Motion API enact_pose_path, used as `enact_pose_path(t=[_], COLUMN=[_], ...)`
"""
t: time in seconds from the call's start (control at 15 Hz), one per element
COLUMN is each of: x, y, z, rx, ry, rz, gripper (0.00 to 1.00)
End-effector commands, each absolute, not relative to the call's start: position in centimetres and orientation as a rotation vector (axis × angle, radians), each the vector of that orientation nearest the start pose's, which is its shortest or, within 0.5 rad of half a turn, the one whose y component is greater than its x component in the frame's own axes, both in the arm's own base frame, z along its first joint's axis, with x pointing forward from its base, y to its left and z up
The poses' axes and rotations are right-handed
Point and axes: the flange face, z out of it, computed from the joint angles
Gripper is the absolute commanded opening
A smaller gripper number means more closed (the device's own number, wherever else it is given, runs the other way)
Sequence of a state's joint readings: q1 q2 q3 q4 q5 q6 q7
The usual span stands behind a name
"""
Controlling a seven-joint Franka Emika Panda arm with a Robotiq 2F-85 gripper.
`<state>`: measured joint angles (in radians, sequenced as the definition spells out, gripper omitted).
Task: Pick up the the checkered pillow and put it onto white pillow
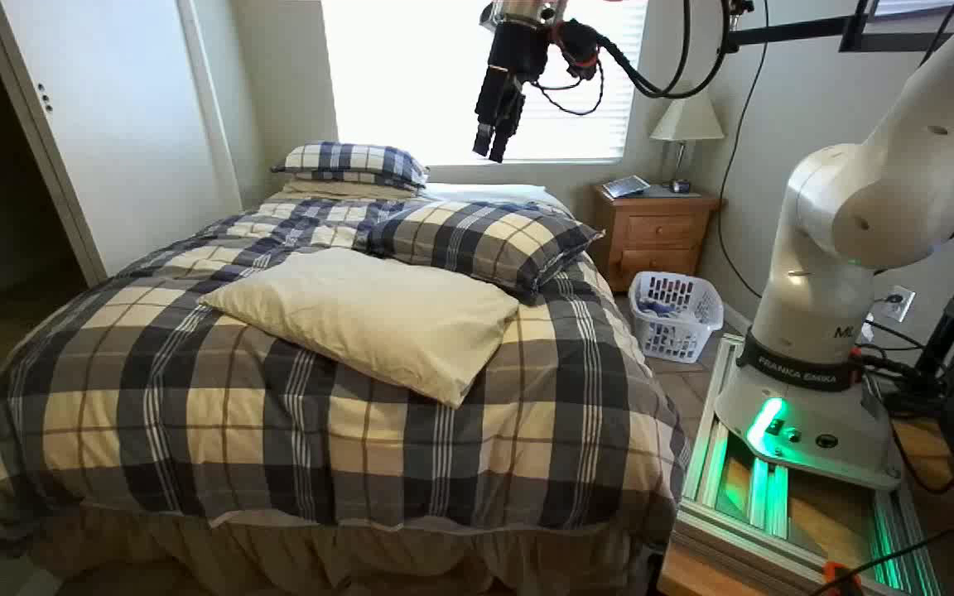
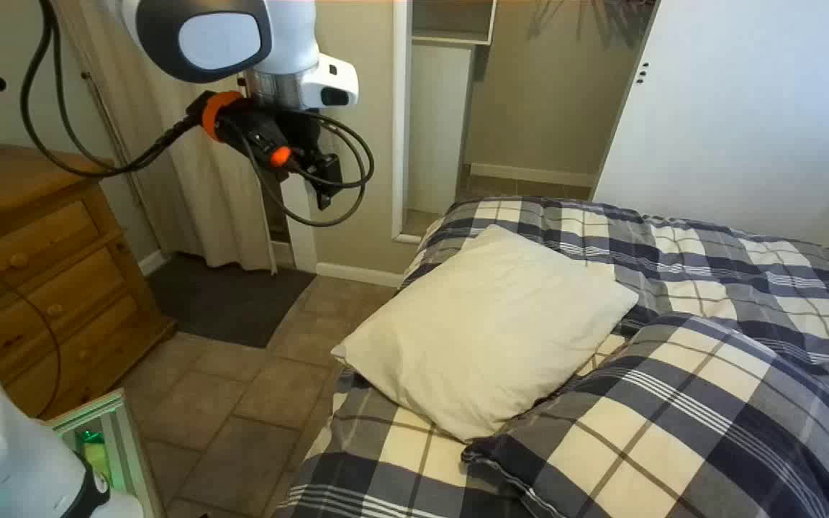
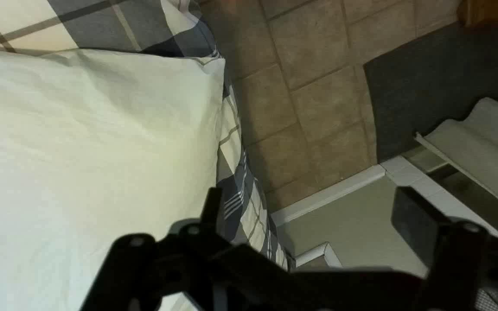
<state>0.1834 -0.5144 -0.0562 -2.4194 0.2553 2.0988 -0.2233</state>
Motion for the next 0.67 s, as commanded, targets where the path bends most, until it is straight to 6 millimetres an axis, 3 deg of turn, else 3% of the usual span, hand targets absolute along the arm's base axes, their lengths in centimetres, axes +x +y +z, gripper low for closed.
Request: enact_pose_path(t=[0.0, 0.13, 0.6], x=[40.9, 42.5, 48.9], y=[6.3, 4.1, -10.8], z=[51.4, 51.4, 50.8], rx=[-2.855, -2.898, -3.091], ry=[-0.355, -0.231, 0.123], rz=[-0.292, -0.358, -0.771], gripper=[1.0, 1.0, 1.0])
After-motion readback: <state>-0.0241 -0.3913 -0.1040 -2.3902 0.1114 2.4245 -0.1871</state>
